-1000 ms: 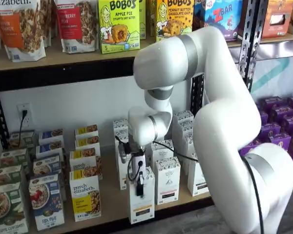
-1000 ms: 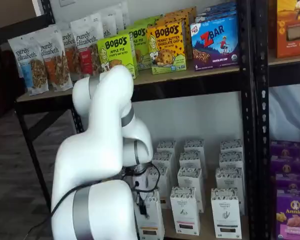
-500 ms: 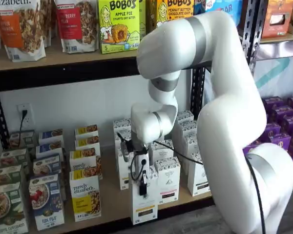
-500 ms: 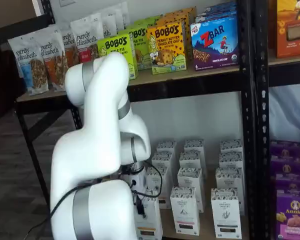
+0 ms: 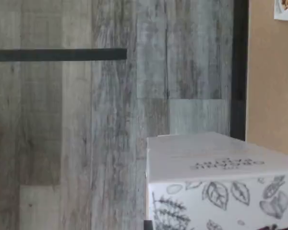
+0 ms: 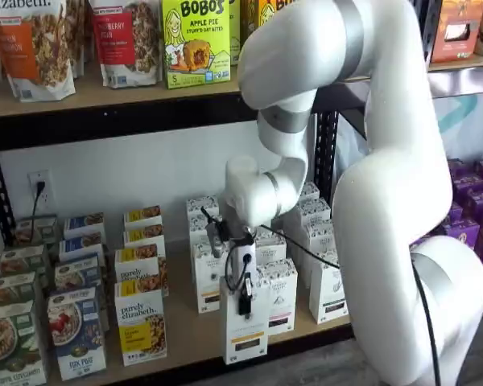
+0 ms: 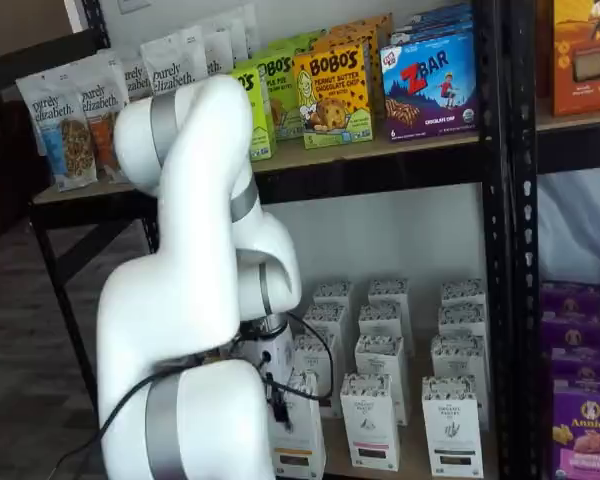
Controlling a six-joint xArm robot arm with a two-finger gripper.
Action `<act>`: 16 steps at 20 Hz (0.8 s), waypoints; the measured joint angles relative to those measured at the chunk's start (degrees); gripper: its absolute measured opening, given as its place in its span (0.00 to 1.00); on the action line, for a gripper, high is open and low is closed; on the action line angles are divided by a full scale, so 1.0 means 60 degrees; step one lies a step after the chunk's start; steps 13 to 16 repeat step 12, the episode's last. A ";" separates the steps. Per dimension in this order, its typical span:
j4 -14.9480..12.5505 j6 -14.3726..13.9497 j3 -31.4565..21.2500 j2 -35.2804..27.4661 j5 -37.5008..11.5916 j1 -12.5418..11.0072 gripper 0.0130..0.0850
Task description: Pick up the white box with a yellow strip in the middle, on the bottom shelf, the fourth box from the left
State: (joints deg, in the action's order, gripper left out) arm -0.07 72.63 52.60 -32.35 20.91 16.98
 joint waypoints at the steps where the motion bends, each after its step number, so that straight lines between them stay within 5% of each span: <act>1: -0.0035 -0.0002 -0.0136 0.0161 0.0018 -0.0029 0.56; 10: -0.0563 -0.0122 -0.1664 0.1939 0.0103 -0.0404 0.56; 16: -0.0554 -0.0040 -0.1856 0.2161 0.0112 -0.0474 0.56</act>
